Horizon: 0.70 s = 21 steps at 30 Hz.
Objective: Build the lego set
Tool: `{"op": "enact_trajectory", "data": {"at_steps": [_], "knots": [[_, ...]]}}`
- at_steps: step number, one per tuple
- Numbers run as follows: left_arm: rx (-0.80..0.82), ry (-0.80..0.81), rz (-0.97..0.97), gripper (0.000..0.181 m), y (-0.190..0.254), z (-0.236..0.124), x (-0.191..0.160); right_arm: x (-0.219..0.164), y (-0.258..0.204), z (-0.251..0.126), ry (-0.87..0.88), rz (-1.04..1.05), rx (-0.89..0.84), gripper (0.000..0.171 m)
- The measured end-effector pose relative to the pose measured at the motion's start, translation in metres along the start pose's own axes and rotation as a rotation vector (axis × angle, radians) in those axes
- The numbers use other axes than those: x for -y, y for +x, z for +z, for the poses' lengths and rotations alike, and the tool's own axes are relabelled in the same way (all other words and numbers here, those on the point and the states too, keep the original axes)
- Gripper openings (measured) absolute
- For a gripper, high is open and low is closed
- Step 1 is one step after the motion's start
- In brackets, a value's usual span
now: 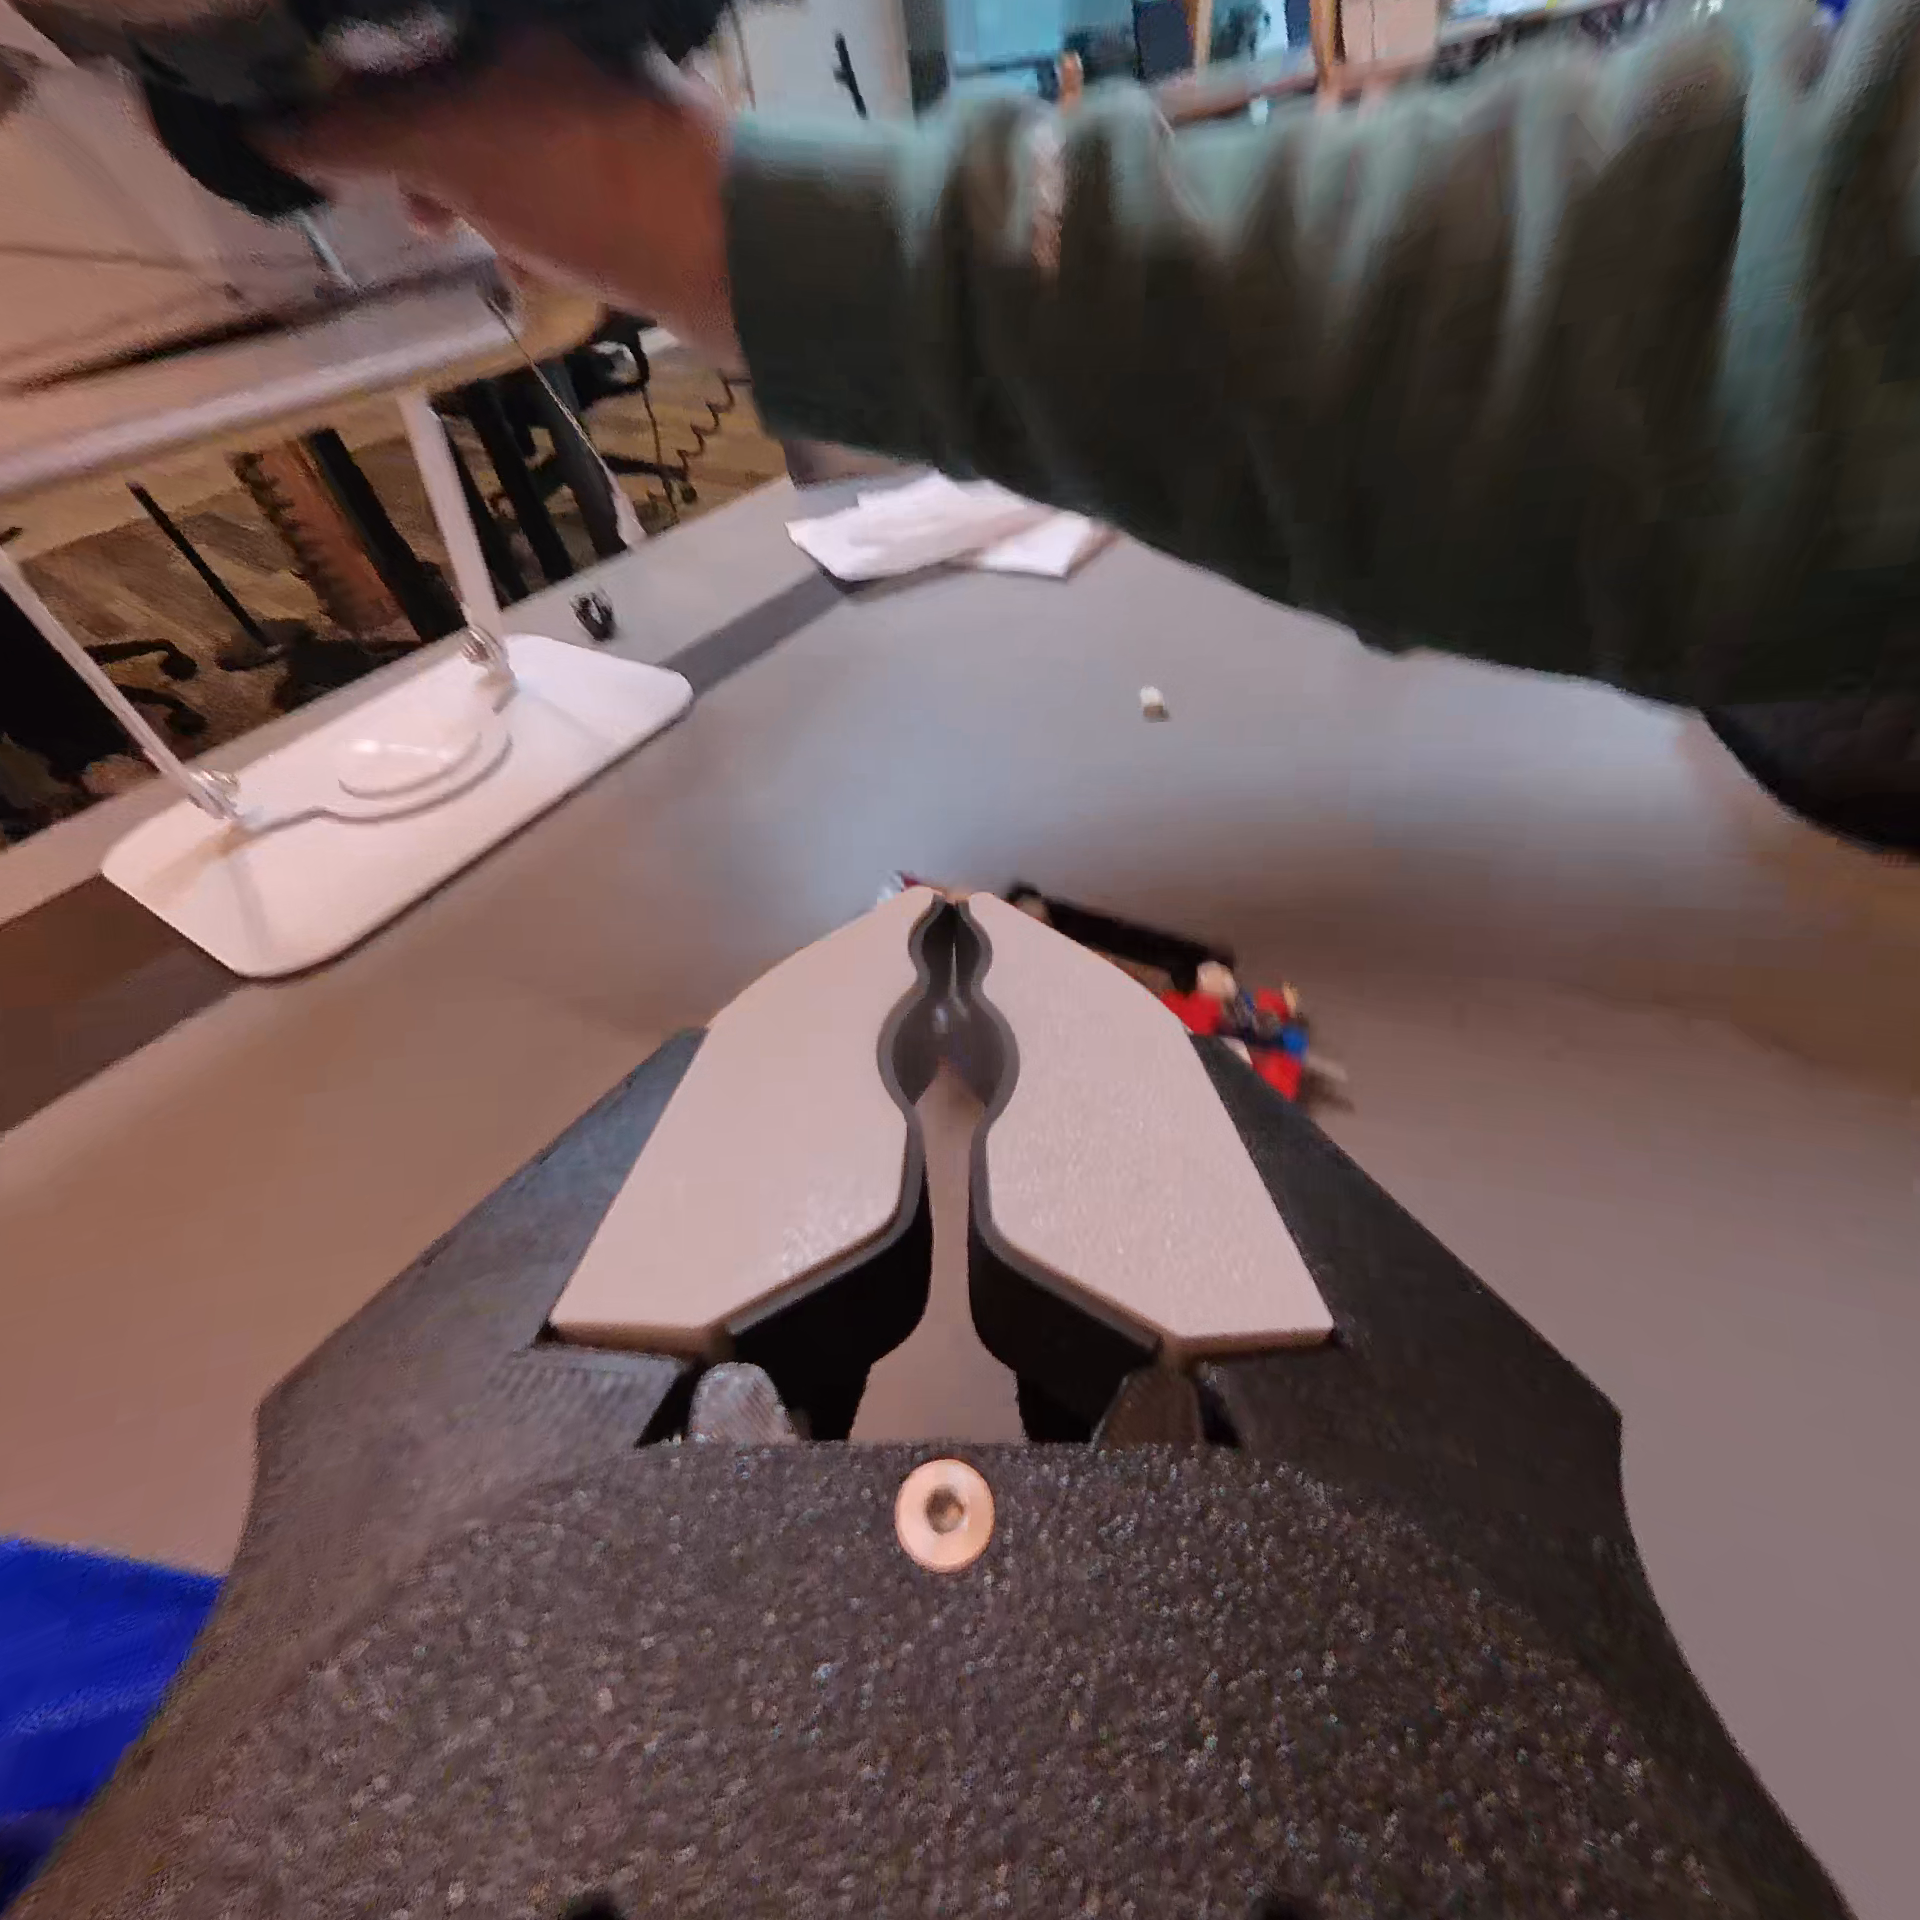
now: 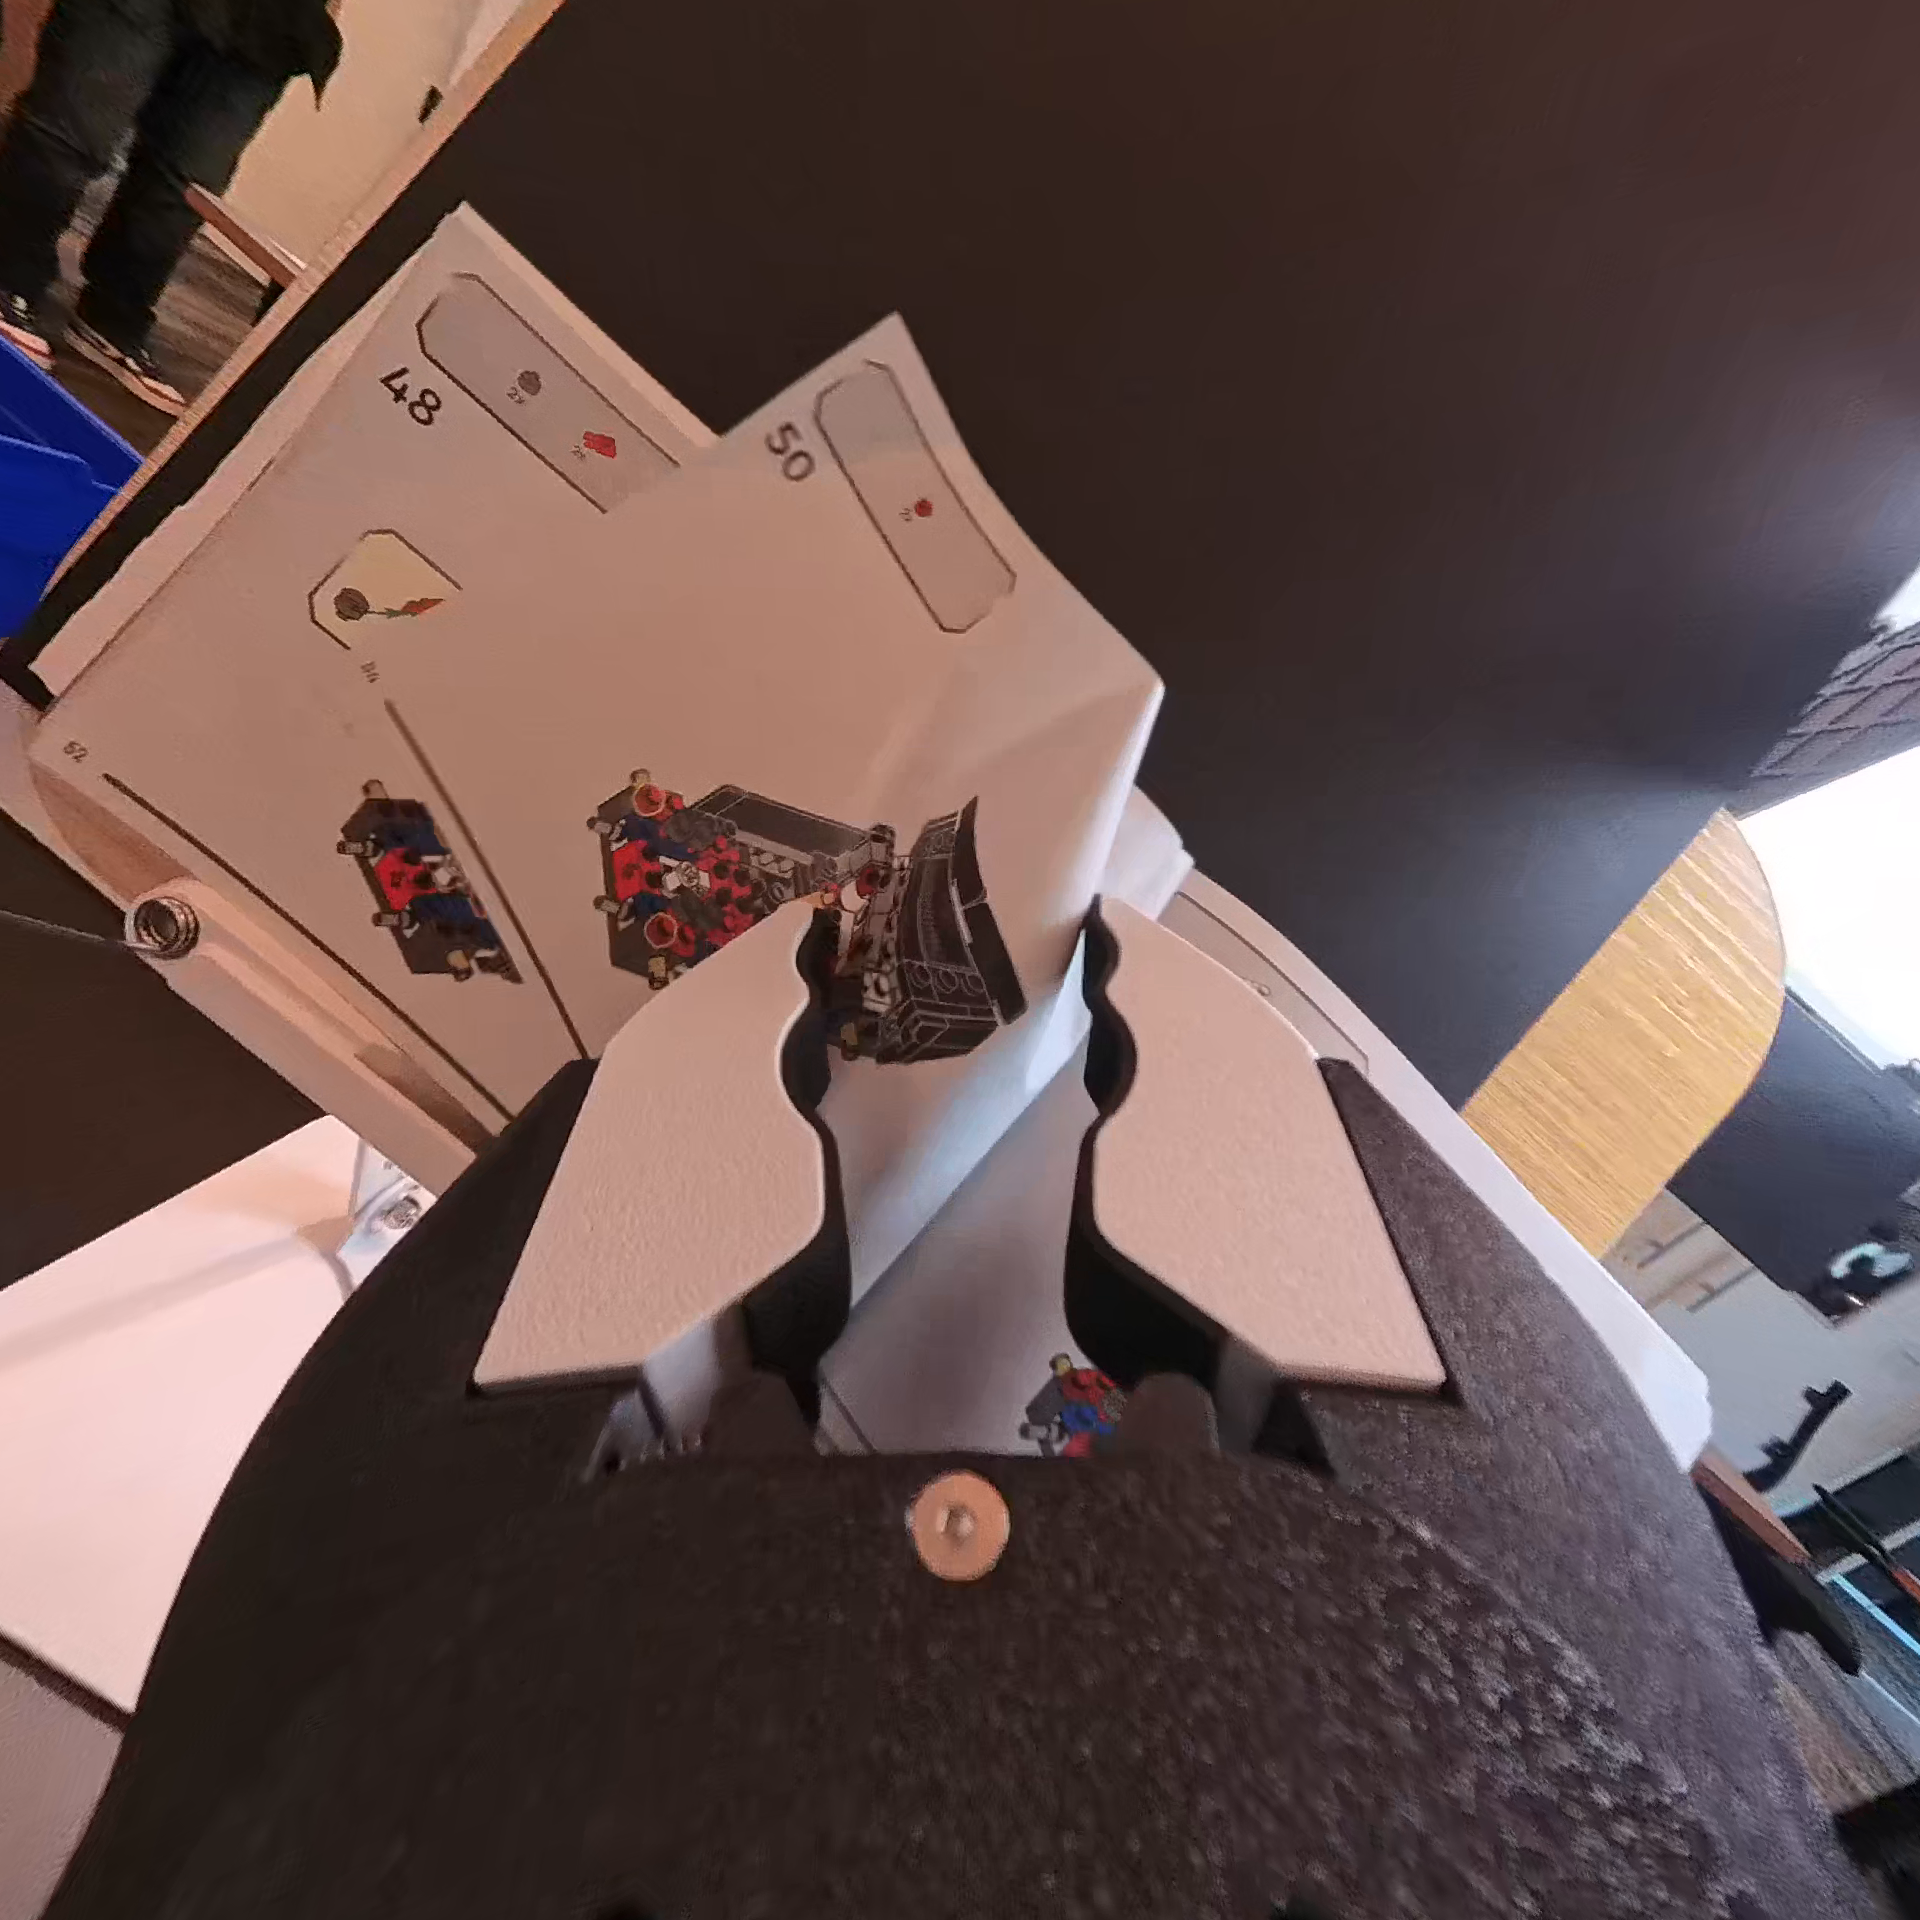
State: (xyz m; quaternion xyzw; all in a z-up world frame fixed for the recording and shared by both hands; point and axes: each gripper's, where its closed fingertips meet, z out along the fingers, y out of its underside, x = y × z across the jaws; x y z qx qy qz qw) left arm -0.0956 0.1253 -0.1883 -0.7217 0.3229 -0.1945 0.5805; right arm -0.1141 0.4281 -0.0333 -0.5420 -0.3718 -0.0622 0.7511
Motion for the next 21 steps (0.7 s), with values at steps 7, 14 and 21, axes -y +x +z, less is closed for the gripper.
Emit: {"op": "enact_trajectory", "data": {"at_steps": [7,14,21], "knots": [[0.211,0.064,0.028,0.043,-0.12,0.034,0.125,-0.011,0.008,-0.011,0.012,0.079,0.104,0.028],[0.143,0.031,-0.335,0.067,-0.228,0.12,0.12,-0.037,0.019,-0.02,-0.055,0.285,0.289,0.022],[0.03,0.14,-0.109,0.013,-0.165,0.166,0.127,-0.061,0.033,-0.027,-0.087,0.372,0.313,0.021]]}}
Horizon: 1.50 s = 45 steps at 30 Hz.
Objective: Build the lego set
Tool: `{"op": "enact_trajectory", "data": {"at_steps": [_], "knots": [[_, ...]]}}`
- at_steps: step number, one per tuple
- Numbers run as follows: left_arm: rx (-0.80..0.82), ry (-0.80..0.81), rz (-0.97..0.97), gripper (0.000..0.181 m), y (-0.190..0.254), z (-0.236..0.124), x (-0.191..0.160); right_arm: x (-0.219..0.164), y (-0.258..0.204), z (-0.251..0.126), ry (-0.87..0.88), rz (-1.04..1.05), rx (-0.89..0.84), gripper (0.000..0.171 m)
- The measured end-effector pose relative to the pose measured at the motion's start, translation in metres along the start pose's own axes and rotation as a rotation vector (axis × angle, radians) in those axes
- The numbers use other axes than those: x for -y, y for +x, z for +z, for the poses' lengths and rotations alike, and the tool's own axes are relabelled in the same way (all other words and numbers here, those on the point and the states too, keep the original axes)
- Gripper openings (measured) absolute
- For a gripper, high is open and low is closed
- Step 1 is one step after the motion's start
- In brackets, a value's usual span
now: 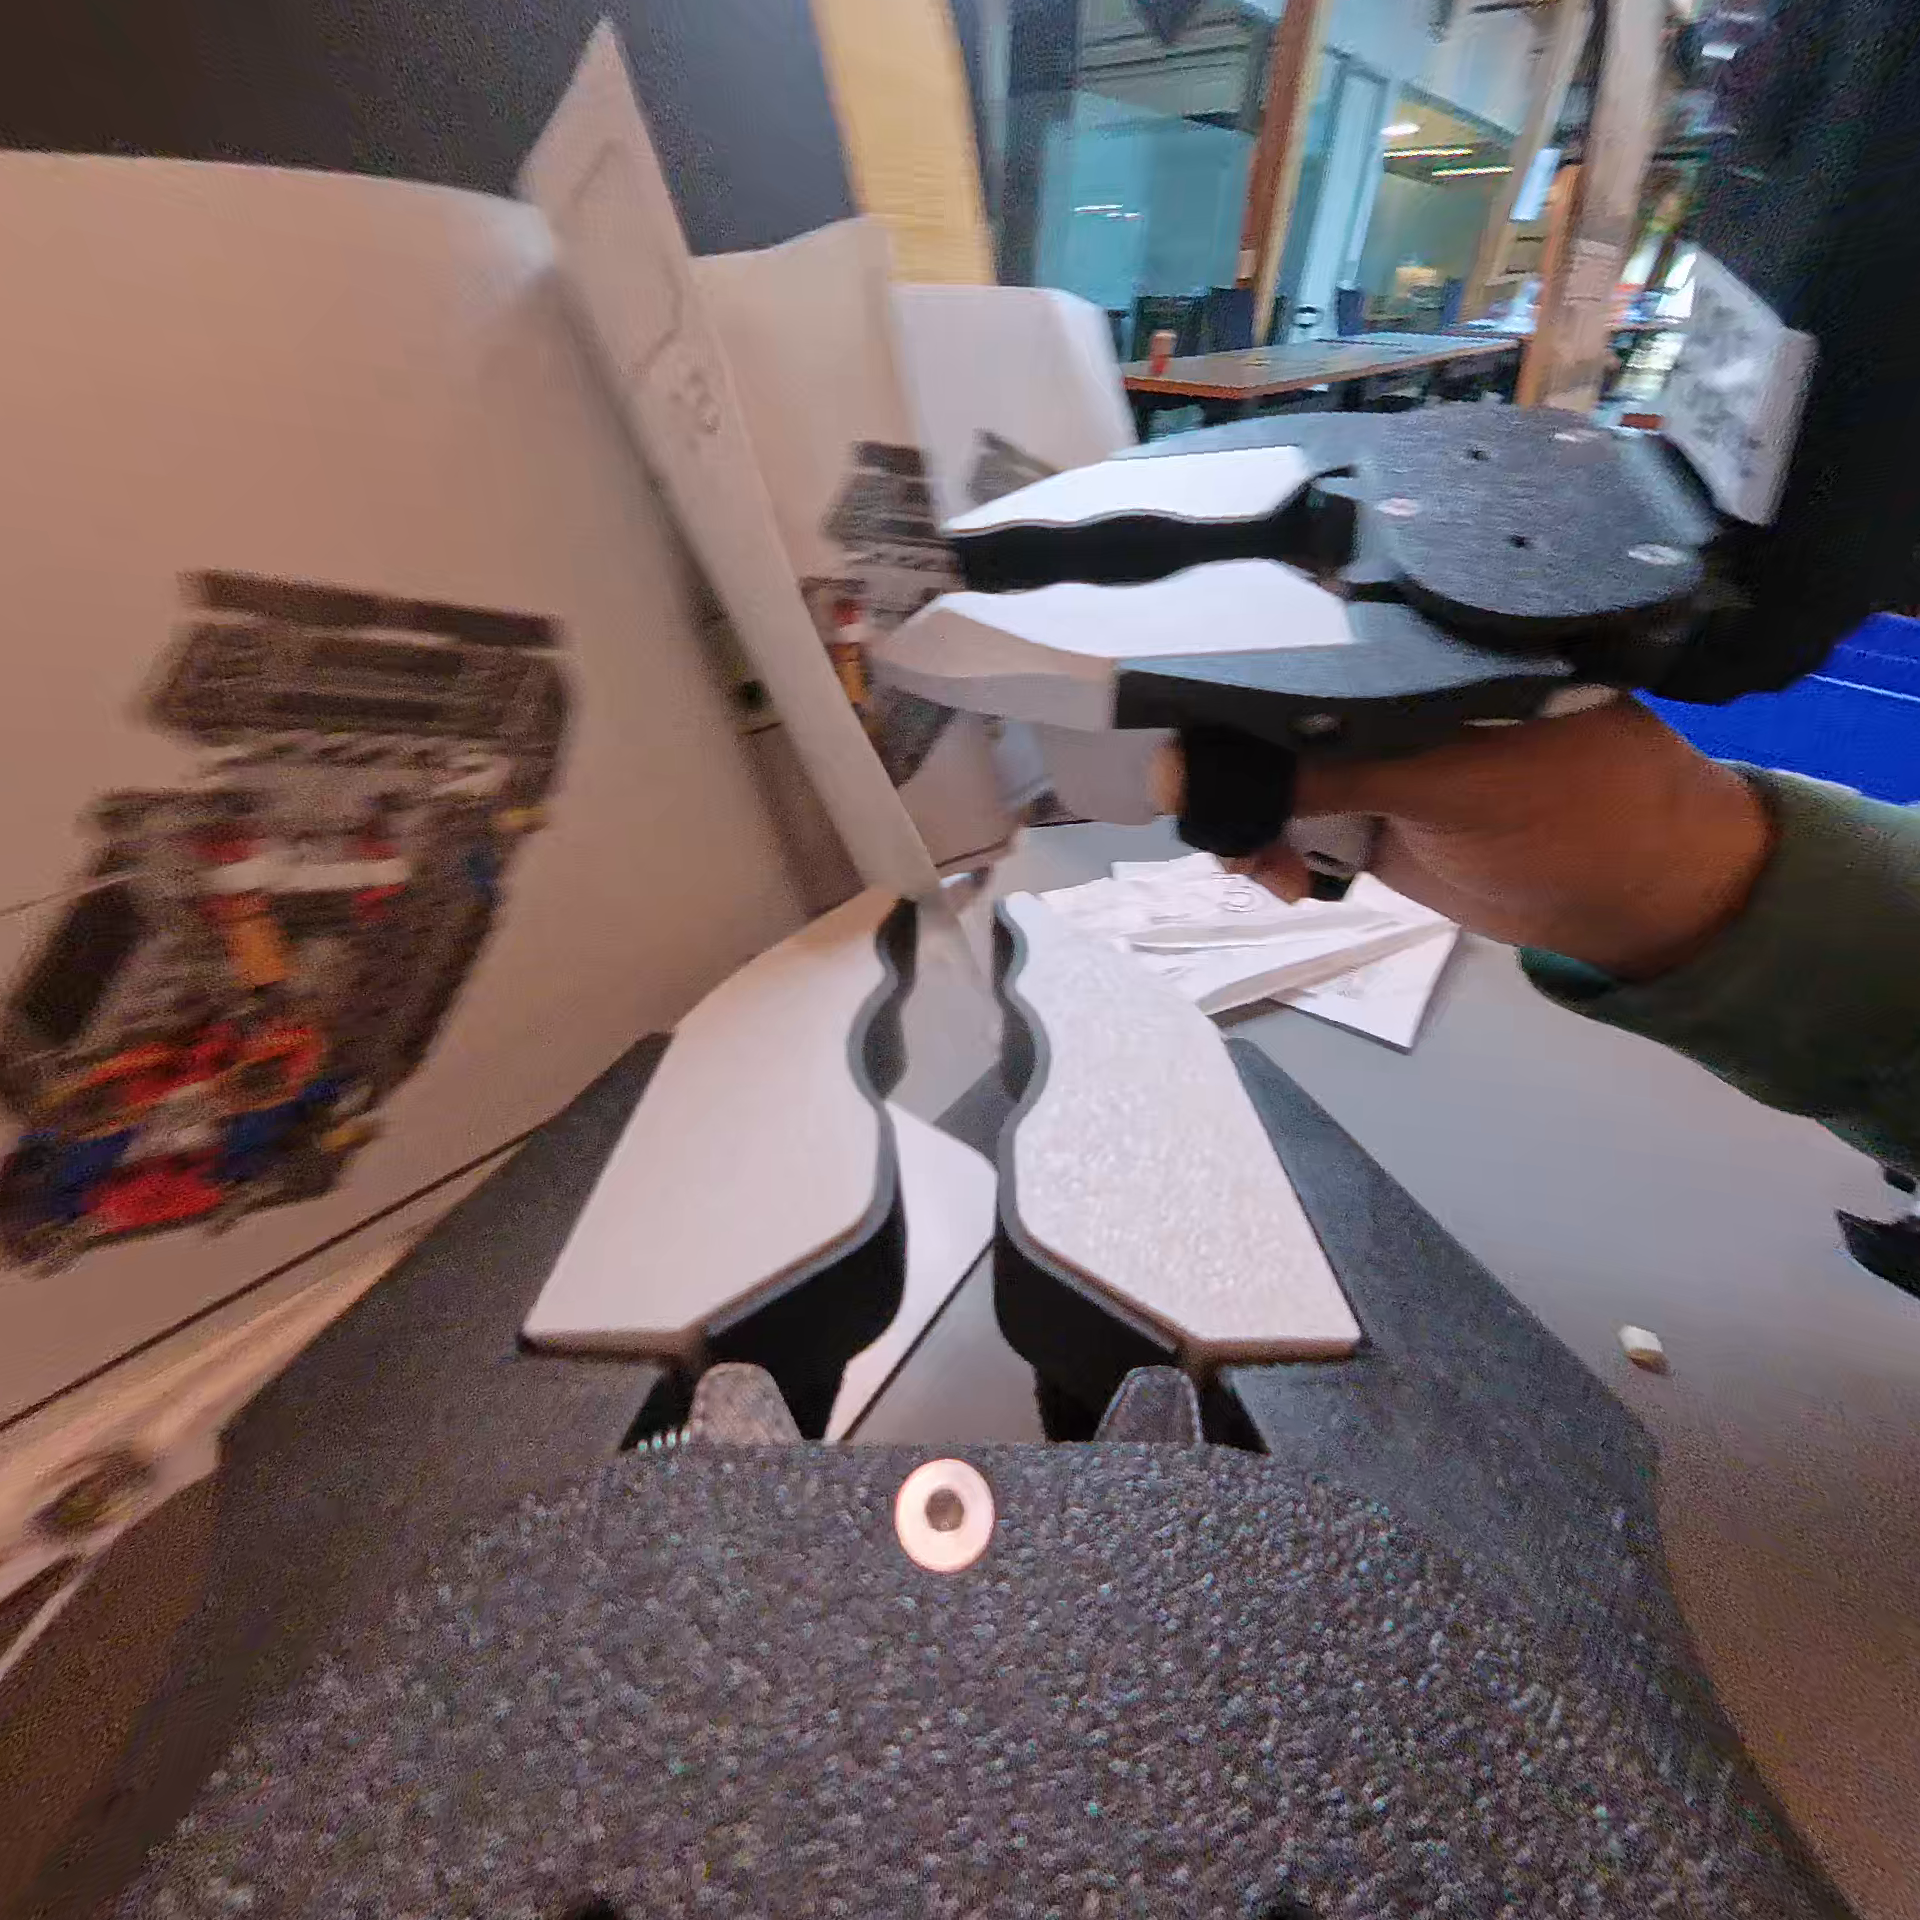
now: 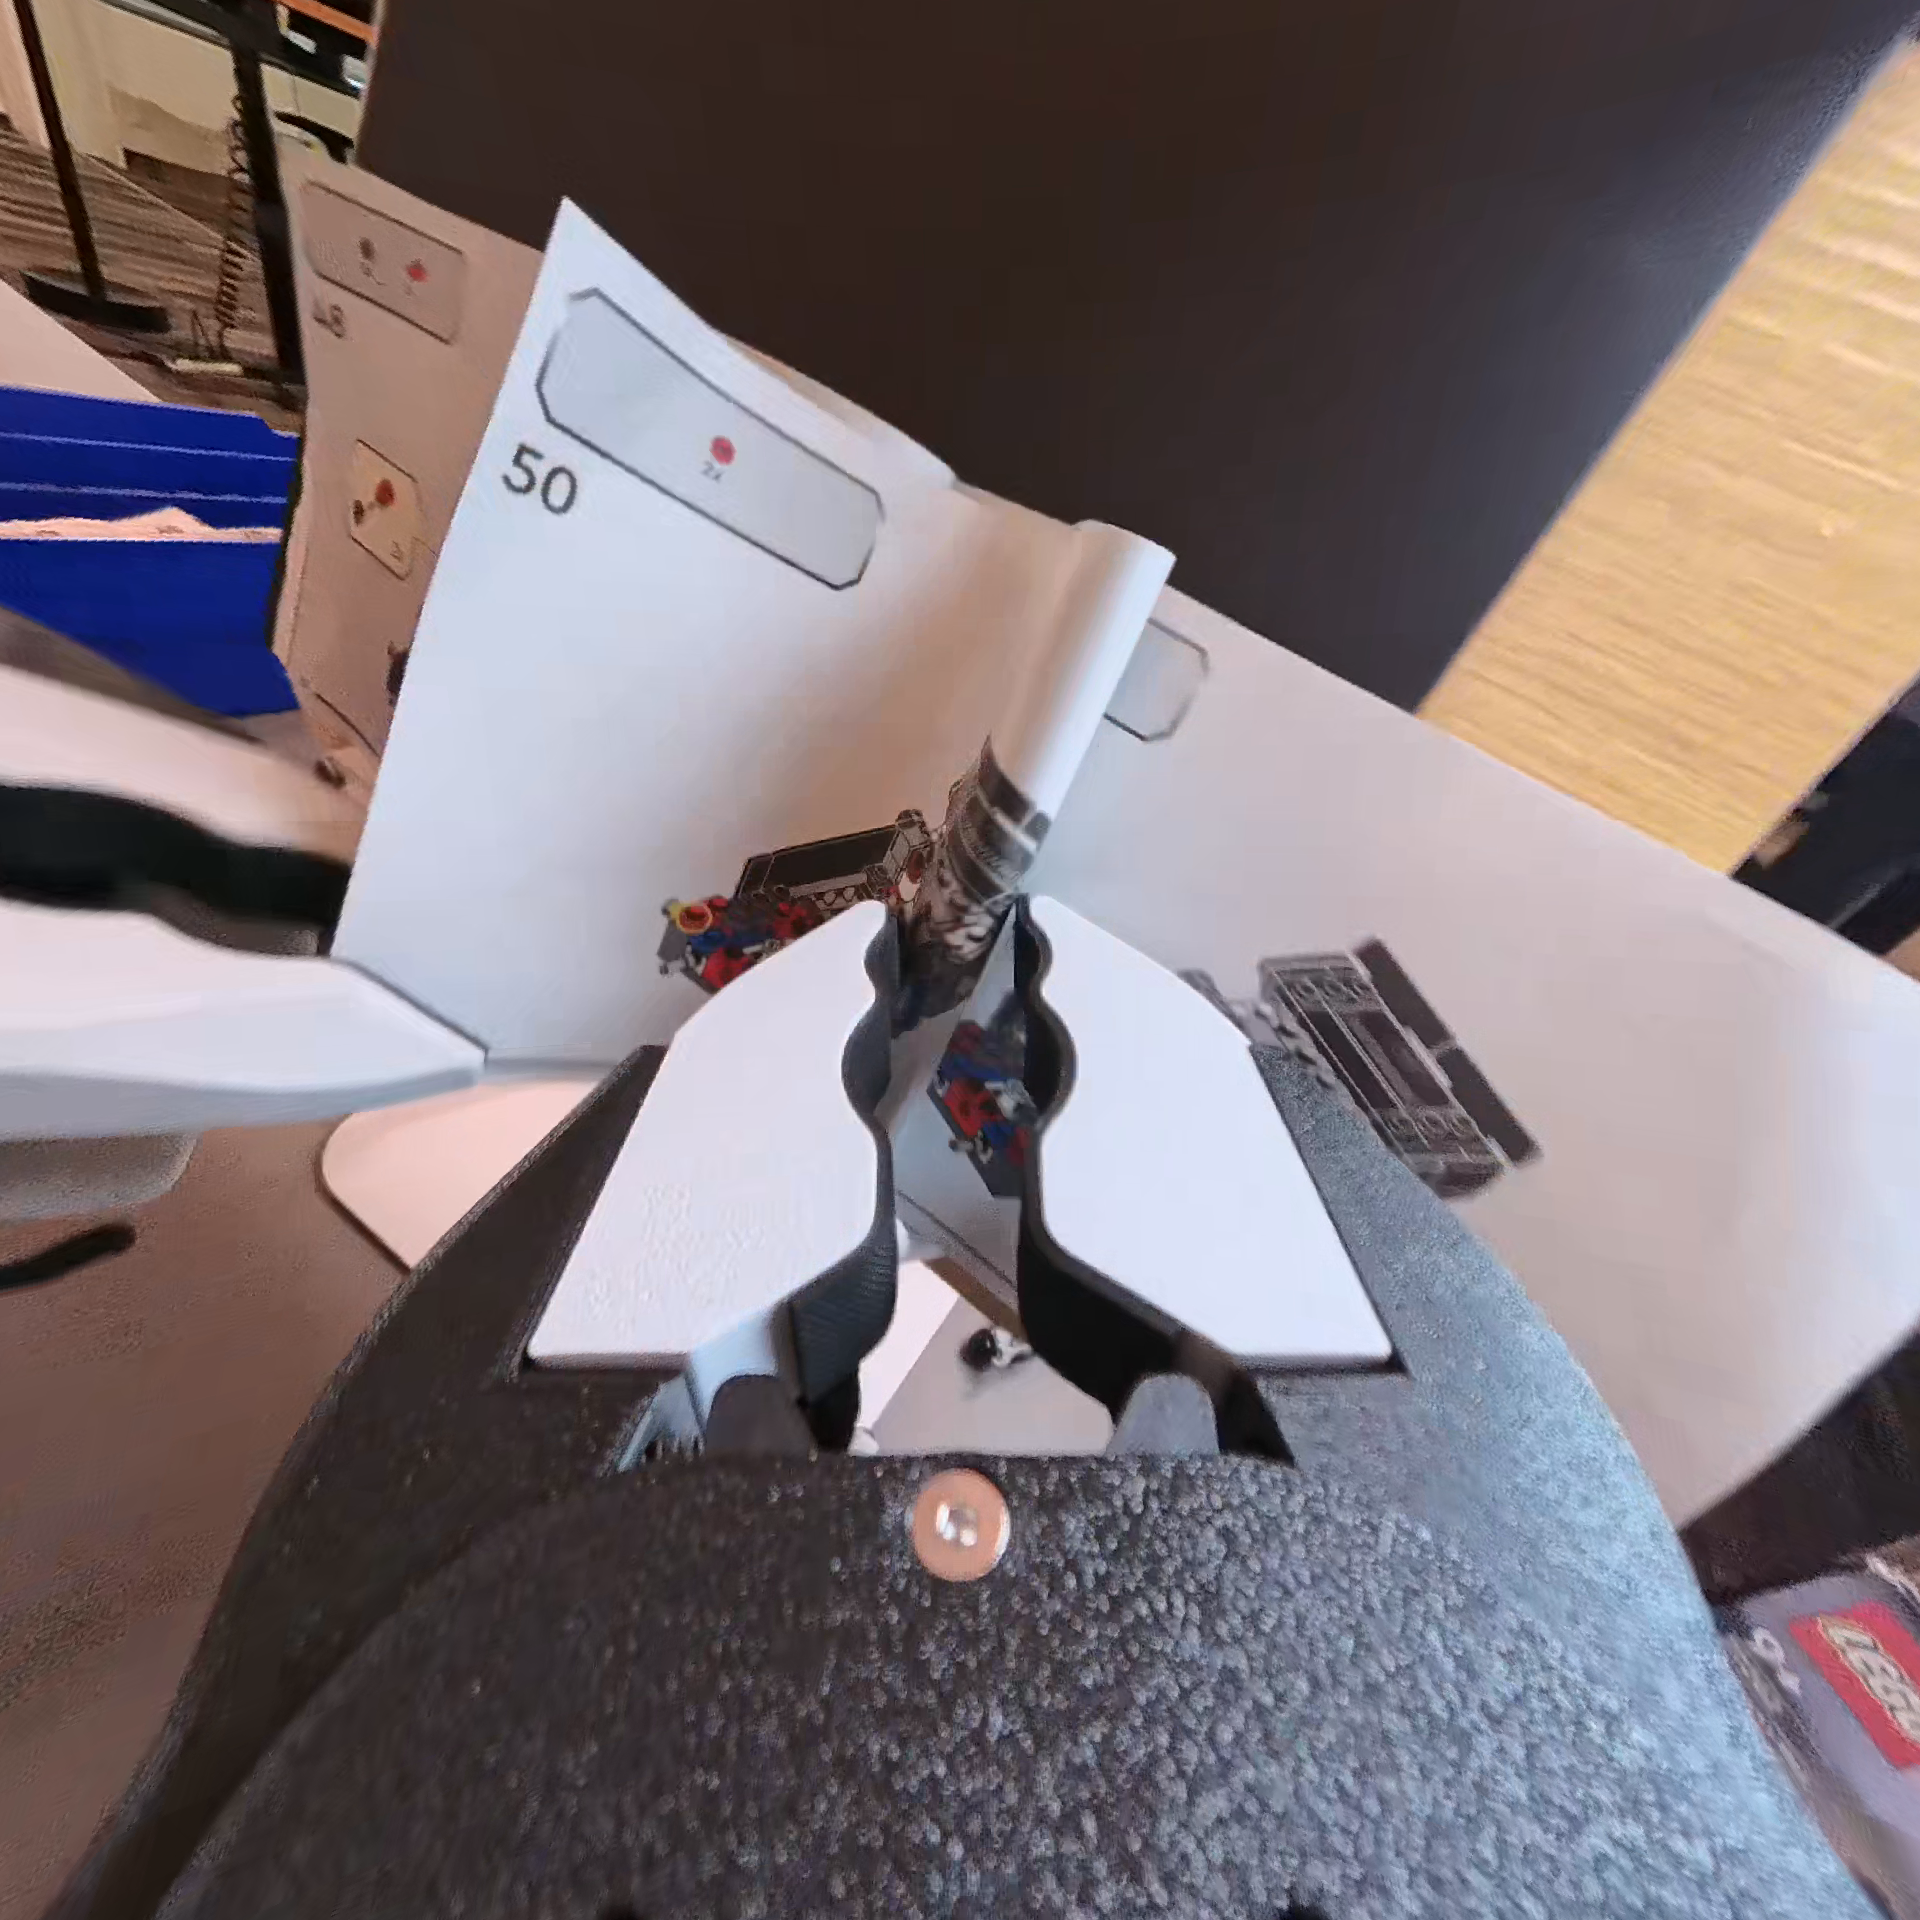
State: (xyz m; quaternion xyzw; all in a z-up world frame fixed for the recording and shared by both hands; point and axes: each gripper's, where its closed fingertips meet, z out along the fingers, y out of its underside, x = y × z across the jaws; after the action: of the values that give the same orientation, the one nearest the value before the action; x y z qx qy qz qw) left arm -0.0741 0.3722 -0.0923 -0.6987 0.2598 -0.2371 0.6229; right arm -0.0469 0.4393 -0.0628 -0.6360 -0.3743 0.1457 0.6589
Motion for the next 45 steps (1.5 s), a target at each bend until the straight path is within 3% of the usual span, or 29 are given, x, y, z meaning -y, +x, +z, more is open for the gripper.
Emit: {"op": "enact_trajectory", "data": {"at_steps": [2,7,11,13,18,25,30,33,36,38,40,45], "knots": [[-0.065,0.029,0.015,0.005,0.023,0.005,0.003,-0.005,0.006,-0.008,0.0,0.03,-0.016,0.022],[-0.141,0.083,0.049,0.012,0.054,0.009,0.021,-0.024,0.037,-0.042,0.012,0.187,-0.126,0.022],[-0.33,0.109,0.053,0.041,0.089,0.011,0.037,-0.06,0.067,-0.071,-0.009,0.459,-0.26,0.022],[-0.396,0.113,0.079,0.047,0.104,0.011,0.046,-0.075,0.069,-0.079,0.002,0.561,-0.278,0.021],[-0.542,0.124,0.003,0.059,0.119,0.007,0.069,-0.086,0.048,-0.081,0.038,0.599,-0.213,0.022],[-0.05,-0.053,0.039,0.03,0.022,0.048,0.052,-0.123,0.012,-0.074,-0.108,0.619,-0.152,0.022],[0.258,-0.27,0.287,0.011,-0.021,0.064,0.023,-0.122,-0.042,-0.055,-0.114,0.673,0.027,0.027],[0.356,-0.318,0.409,0.002,-0.026,0.069,0.019,-0.118,-0.037,-0.044,-0.102,0.546,-0.113,0.058],[0.378,-0.339,0.447,0.0,-0.025,0.071,0.016,-0.117,-0.026,-0.028,-0.122,0.291,-0.23,0.06],[0.378,-0.338,0.445,0.0,-0.025,0.071,0.015,-0.117,-0.022,-0.017,-0.143,0.144,-0.263,0.043],[0.377,-0.339,0.442,0.0,-0.025,0.071,0.015,-0.114,-0.016,-0.017,-0.162,-0.041,-0.321,0.002],[0.383,-0.347,0.415,0.0,-0.026,0.075,0.014,-0.105,-0.006,-0.033,-0.22,-0.462,-0.479,0.0]]}}
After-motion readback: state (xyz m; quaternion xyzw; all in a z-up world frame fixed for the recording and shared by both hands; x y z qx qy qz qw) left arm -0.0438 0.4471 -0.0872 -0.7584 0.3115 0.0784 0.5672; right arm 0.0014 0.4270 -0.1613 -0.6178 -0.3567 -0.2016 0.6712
